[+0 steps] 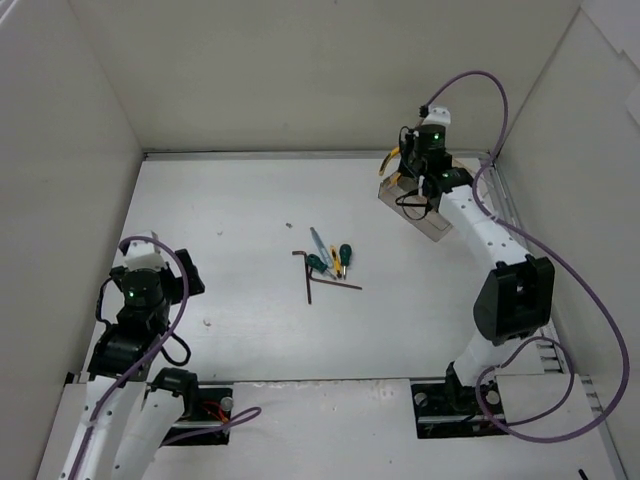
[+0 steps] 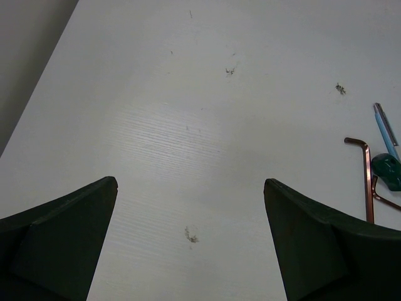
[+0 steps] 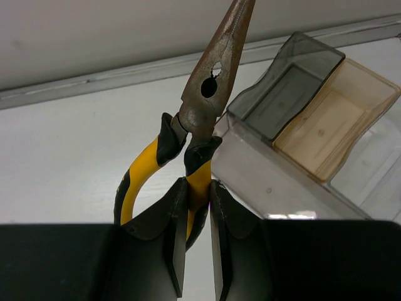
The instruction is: Sort the tools into containers
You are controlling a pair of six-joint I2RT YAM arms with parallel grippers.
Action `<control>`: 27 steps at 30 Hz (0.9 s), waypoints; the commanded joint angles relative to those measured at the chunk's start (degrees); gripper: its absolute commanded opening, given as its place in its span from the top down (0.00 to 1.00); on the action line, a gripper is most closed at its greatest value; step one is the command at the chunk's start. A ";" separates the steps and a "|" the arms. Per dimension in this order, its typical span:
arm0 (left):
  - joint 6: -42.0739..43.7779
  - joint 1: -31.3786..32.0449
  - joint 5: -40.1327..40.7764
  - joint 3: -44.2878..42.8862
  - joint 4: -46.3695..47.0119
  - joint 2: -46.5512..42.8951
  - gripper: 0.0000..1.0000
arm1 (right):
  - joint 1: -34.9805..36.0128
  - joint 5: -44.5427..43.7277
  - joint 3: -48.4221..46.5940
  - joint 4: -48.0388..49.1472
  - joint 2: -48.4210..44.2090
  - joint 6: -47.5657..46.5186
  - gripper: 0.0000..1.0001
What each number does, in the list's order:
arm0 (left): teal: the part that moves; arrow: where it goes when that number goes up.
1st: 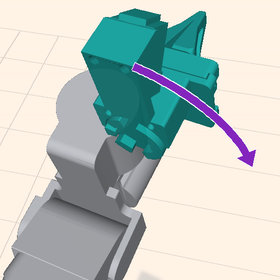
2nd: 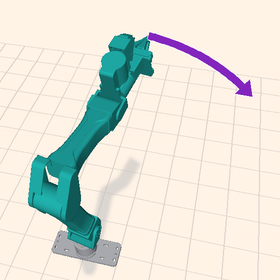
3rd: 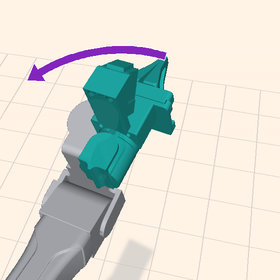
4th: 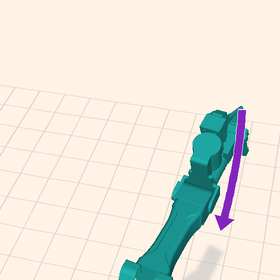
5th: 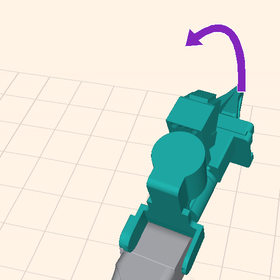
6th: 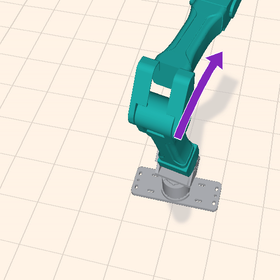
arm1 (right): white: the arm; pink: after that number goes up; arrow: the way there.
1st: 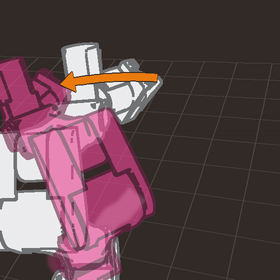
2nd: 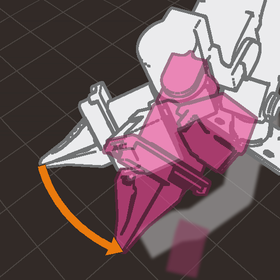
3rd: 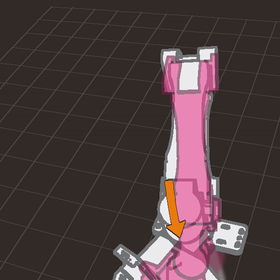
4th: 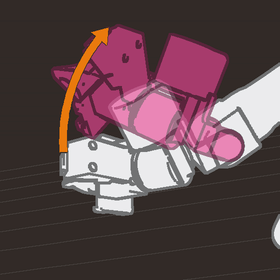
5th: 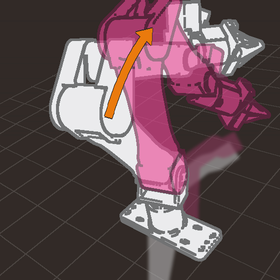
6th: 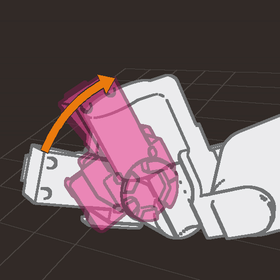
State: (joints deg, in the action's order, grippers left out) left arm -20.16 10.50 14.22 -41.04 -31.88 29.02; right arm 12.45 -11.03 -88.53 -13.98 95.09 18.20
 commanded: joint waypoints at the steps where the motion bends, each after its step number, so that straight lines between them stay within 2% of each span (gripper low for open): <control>1: -0.41 0.22 1.43 -2.91 0.41 -0.18 0.00 | -4.79 4.25 -5.86 12.90 5.34 -1.49 1.00; 5: 0.56 0.22 1.25 -1.85 2.61 -0.89 0.00 | -9.01 10.40 -9.11 20.20 12.30 -0.18 1.00; 9: 1.79 0.22 1.43 -0.98 4.28 -0.19 0.00 | -10.16 10.59 -11.48 29.77 18.80 -1.32 1.00; 10: 2.05 0.22 1.08 -0.71 4.89 -0.10 0.00 | -12.51 10.67 -12.27 30.75 20.04 -1.32 1.00; 20: 5.04 0.22 -0.94 0.87 7.44 1.39 0.00 | -15.17 13.84 -25.36 29.80 31.73 -4.13 1.00; 27: 5.66 0.22 -0.60 -0.10 6.48 3.86 0.00 | -16.66 15.51 -25.03 27.34 33.32 -6.24 1.00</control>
State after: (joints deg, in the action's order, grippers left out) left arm -15.66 10.50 13.32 -39.55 -28.47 32.05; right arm -3.53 2.92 -111.07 7.51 130.41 13.69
